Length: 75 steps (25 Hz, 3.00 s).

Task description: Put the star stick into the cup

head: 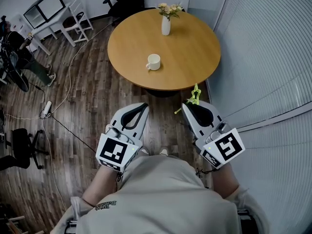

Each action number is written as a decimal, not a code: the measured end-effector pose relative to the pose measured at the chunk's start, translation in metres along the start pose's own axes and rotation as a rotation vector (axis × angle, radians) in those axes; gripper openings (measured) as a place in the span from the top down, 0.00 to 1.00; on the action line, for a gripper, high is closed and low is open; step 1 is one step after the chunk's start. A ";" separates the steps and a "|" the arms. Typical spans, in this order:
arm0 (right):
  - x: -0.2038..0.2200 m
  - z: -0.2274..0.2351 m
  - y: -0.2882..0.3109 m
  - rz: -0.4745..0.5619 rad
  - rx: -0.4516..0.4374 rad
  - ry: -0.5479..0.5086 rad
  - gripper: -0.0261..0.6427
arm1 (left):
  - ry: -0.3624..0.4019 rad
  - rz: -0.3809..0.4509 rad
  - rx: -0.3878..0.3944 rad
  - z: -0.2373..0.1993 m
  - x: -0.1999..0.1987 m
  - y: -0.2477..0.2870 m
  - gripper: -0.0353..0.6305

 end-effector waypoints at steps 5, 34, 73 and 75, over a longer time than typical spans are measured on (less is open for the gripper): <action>0.001 0.006 -0.001 -0.004 -0.012 0.004 0.92 | -0.005 -0.015 0.000 0.004 0.001 0.006 0.91; 0.015 0.026 0.033 -0.010 -0.066 0.021 0.92 | 0.001 -0.020 -0.029 -0.018 0.009 0.033 0.91; -0.018 0.150 0.291 -0.026 0.120 -0.025 0.92 | -0.013 -0.008 0.134 -0.286 0.044 0.186 0.91; -0.018 0.154 0.302 -0.025 0.140 -0.024 0.92 | -0.013 -0.003 0.153 -0.297 0.046 0.193 0.91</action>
Point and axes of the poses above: the fingertips, and each gripper's own axes: y forward along the fingers, z to its right, x out of its underside, the point moved 9 cm from there along -y, backward along the fingers, and after that the axes turned 6 degrees about y, right-handed, at the moved point
